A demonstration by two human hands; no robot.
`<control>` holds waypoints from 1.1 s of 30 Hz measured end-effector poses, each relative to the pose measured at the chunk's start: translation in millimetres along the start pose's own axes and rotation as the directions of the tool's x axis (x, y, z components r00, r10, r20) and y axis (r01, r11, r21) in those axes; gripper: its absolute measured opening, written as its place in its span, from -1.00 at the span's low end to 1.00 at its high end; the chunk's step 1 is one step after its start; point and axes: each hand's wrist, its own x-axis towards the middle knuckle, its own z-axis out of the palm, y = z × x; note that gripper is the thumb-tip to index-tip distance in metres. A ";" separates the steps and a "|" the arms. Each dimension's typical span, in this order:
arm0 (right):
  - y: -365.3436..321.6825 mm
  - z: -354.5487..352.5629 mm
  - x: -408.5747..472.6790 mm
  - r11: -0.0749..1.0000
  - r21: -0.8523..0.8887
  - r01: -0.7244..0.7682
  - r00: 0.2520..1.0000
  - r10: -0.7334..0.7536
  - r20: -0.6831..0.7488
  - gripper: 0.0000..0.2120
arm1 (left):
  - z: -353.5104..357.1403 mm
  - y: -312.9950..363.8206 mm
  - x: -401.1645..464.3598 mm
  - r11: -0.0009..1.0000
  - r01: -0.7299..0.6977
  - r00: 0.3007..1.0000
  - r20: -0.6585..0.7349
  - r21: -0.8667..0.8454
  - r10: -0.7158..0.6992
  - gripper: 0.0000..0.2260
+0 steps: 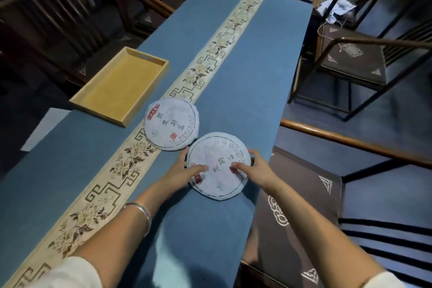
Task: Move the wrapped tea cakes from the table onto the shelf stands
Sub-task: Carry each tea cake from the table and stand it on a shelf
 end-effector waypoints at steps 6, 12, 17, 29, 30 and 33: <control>6.8 5.1 9.1 0.979 0.202 -0.030 0.999 0.023 0.036 -0.60 | 4.8 -9.6 12.6 1.000 0.027 0.999 -0.022 0.016 -0.026 -0.13; 9.1 11.6 1.4 0.919 0.375 -0.120 0.988 0.073 0.136 -0.59 | 5.2 -8.0 5.6 0.997 -0.032 0.989 -0.149 -0.066 0.022 -0.38; -3.7 25.5 -22.1 0.740 0.658 -0.140 0.985 0.036 0.169 -0.52 | -3.6 21.5 -9.7 0.936 -0.139 0.964 -0.259 -0.322 0.054 -0.68; -85.2 34.3 -79.6 0.513 0.855 0.081 0.966 -0.250 0.059 -0.49 | -42.4 70.7 -119.7 0.820 -0.317 0.928 -0.334 -0.477 0.165 -0.57; -92.5 38.3 -83.0 0.507 0.858 0.083 0.963 -0.262 0.061 -0.48 | -39.8 69.1 -129.8 0.813 -0.325 0.926 -0.338 -0.483 0.170 -0.54; -113.5 56.2 -97.3 0.506 0.857 0.097 0.943 -0.323 0.084 -0.46 | -30.2 67.5 -150.4 0.779 -0.370 0.913 -0.354 -0.506 0.204 -0.46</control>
